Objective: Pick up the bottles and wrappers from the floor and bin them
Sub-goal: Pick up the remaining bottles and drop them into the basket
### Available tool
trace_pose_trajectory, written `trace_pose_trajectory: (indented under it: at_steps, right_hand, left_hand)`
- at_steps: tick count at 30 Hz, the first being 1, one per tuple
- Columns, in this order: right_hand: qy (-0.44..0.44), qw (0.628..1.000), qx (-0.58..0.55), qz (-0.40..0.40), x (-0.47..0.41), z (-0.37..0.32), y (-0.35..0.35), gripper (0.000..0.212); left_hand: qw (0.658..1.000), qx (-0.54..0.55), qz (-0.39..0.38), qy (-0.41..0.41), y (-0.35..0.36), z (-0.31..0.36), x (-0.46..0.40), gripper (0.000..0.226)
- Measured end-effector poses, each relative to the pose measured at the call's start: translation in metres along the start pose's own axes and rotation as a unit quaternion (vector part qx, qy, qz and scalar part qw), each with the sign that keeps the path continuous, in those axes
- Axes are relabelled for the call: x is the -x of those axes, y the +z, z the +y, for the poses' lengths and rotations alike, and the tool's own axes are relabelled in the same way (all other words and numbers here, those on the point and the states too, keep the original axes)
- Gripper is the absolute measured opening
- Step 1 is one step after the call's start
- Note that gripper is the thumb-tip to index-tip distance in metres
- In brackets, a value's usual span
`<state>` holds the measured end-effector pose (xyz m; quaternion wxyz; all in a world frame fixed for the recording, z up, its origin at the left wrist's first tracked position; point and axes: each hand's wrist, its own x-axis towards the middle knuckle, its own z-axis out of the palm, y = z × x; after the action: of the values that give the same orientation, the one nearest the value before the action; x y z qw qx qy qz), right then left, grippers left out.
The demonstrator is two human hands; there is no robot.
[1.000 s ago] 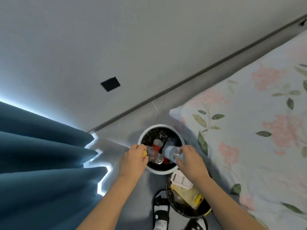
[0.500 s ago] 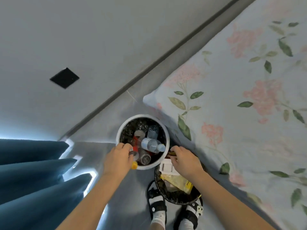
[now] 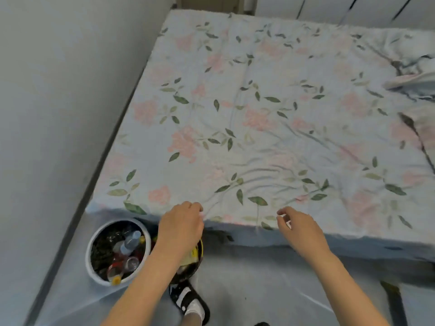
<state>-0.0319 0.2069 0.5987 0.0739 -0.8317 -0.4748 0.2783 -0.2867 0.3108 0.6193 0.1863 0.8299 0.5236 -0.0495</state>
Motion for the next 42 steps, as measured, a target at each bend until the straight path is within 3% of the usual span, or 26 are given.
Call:
trace_pose_trajectory:
  at_steps: [4, 9, 14, 22, 27, 31, 36, 42]
  right_hand:
    - [0.059, 0.996, 0.000, 0.060, 0.090, 0.121, -0.089, 0.026]
    - [0.197, 0.969, -0.026, 0.147, 0.216, 0.267, -0.170, 0.029]
    - [0.370, 0.897, -0.106, 0.219, 0.302, 0.406, -0.216, 0.033]
    - [0.490, 0.816, -0.182, 0.249, 0.345, 0.576, -0.235, 0.027]
    - [0.528, 0.784, -0.217, 0.244, 0.351, 0.649, -0.240, 0.027]
    - [0.530, 0.774, -0.247, 0.243, 0.350, 0.700, -0.238, 0.030]
    - [0.509, 0.775, -0.264, 0.266, 0.343, 0.774, -0.233, 0.055]
    - [0.480, 0.823, -0.247, 0.178, 0.302, 0.827, -0.207, 0.062]
  left_hand:
    - [0.995, -0.011, -0.005, 0.097, -0.006, 0.151, 0.015, 0.031]
    - [0.979, -0.011, -0.060, 0.193, 0.026, 0.348, 0.042, 0.027]
    - [0.920, -0.063, -0.077, 0.379, 0.060, 0.552, 0.053, 0.031]
    - [0.822, -0.088, -0.102, 0.553, 0.129, 0.793, 0.064, 0.036]
    - [0.764, -0.154, -0.150, 0.608, 0.183, 0.900, 0.088, 0.032]
    - [0.750, -0.186, -0.176, 0.609, 0.231, 0.956, 0.100, 0.036]
    - [0.779, -0.193, -0.180, 0.568, 0.298, 0.998, 0.106, 0.051]
    - [0.800, -0.145, -0.218, 0.540, 0.364, 1.029, 0.117, 0.055]
